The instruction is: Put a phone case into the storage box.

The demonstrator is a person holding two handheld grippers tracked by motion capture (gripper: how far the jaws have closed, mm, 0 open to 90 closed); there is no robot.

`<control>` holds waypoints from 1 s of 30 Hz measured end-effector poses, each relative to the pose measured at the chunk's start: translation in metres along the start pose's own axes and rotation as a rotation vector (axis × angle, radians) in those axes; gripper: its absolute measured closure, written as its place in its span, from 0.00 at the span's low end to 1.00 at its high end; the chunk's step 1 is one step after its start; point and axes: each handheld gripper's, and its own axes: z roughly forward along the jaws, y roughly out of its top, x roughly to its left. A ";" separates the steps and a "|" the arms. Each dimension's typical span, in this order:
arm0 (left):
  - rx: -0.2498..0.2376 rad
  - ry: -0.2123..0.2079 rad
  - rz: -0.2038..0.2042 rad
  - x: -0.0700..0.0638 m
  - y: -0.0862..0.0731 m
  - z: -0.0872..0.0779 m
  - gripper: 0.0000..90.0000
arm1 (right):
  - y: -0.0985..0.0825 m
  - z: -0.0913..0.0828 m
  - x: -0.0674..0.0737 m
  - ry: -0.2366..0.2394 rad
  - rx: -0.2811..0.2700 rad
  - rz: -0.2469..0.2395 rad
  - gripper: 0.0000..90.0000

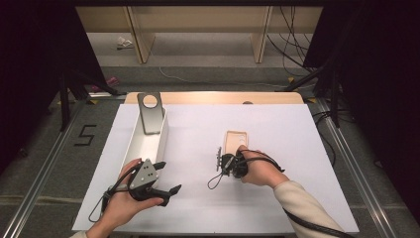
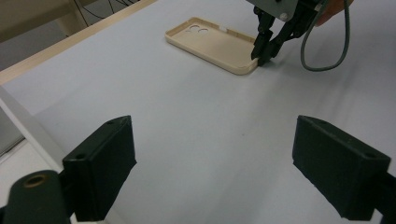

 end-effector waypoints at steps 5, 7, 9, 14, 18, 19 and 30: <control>-0.001 -0.001 -0.001 0.000 0.000 0.000 0.14 | 0.000 0.001 0.001 -0.002 -0.011 -0.008 0.94; -0.001 -0.001 -0.002 0.000 0.000 0.000 0.14 | -0.001 0.000 0.001 -0.002 -0.011 -0.010 0.95; -0.001 -0.001 -0.001 0.000 0.000 0.000 0.14 | -0.001 0.000 0.001 -0.005 -0.013 -0.018 0.95; -0.001 -0.002 -0.002 0.000 0.000 0.000 0.15 | -0.003 -0.001 0.002 -0.002 -0.022 -0.017 0.96; -0.005 -0.001 -0.005 0.000 0.000 0.000 0.15 | -0.006 -0.005 0.001 -0.004 -0.043 -0.009 0.97; -0.005 -0.001 -0.005 0.000 0.000 0.000 0.15 | -0.007 -0.007 0.000 -0.006 -0.055 0.000 0.97; -0.019 0.009 -0.011 0.001 0.001 -0.001 0.16 | -0.029 -0.027 -0.009 0.021 -0.228 0.087 0.98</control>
